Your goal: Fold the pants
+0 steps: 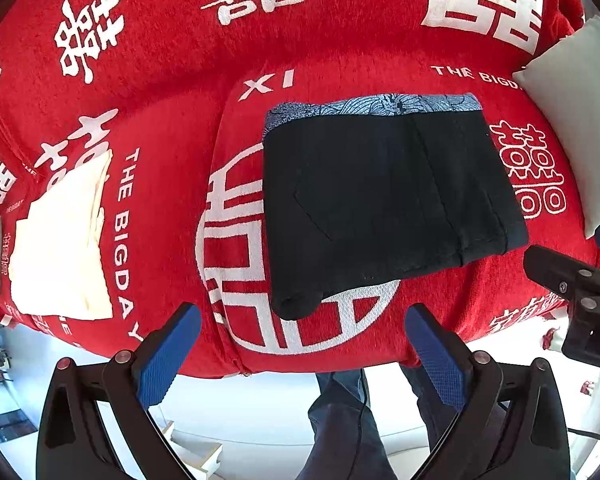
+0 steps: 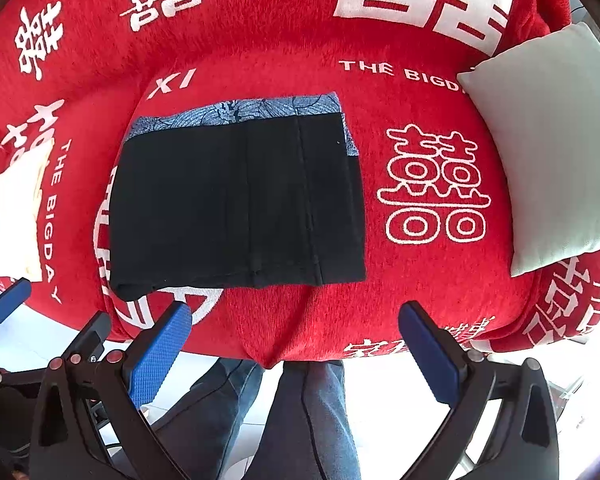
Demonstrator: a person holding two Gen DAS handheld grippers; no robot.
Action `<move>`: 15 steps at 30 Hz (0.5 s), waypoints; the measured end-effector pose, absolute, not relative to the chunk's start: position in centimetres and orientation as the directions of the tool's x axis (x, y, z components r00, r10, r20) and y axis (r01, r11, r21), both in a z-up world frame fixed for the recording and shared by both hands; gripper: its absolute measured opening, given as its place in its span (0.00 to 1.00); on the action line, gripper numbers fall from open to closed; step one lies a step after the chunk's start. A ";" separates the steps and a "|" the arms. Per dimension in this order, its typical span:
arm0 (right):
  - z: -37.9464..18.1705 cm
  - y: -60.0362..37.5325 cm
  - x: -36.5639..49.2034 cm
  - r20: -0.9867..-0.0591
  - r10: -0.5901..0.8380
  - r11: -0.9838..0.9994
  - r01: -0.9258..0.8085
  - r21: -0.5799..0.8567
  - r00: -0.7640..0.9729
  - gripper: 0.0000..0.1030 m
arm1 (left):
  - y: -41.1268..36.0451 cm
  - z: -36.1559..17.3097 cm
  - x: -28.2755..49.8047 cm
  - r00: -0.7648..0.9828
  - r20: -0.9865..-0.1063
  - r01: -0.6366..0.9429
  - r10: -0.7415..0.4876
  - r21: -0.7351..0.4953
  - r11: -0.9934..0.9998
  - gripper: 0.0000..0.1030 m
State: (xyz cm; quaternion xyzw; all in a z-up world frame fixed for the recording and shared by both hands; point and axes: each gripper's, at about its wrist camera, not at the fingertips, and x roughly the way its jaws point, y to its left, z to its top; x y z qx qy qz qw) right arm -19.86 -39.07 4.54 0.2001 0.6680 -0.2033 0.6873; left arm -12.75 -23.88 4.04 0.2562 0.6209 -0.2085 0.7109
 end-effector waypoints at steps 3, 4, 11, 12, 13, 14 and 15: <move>4.4 -39.0 -19.8 -1.000 -0.012 0.837 0.547 0.003 0.024 1.00 | -24.0 3.9 -12.8 0.139 -0.990 0.613 0.025 0.106 0.783 0.99; 4.4 -39.0 -19.8 -1.000 -0.012 0.837 0.547 0.003 0.024 1.00 | -24.1 3.9 -12.7 0.136 -0.990 0.613 0.025 0.104 0.783 0.99; 4.0 -39.2 -19.8 -1.000 -0.008 0.837 0.547 0.002 0.016 1.00 | -24.3 4.0 -12.6 0.122 -0.993 0.607 0.000 0.074 0.791 0.99; 4.0 -39.2 -19.8 -1.000 -0.008 0.837 0.547 0.002 0.016 1.00 | -24.4 4.0 -12.6 0.124 -0.992 0.612 -0.003 0.074 0.788 0.99; 4.0 -39.3 -19.8 -1.000 -0.008 0.837 0.547 0.002 0.016 1.00 | -24.4 4.1 -12.6 0.126 -0.992 0.615 -0.005 0.074 0.785 0.99; 3.9 -39.3 -19.8 -1.000 -0.008 0.837 0.548 0.002 0.015 1.00 | -24.5 4.1 -12.6 0.126 -0.992 0.615 -0.005 0.074 0.785 0.99; 3.9 -39.3 -19.7 -1.000 -0.007 0.837 0.547 0.002 0.014 1.00 | -24.6 4.1 -12.6 0.124 -0.992 0.614 -0.005 0.073 0.786 0.99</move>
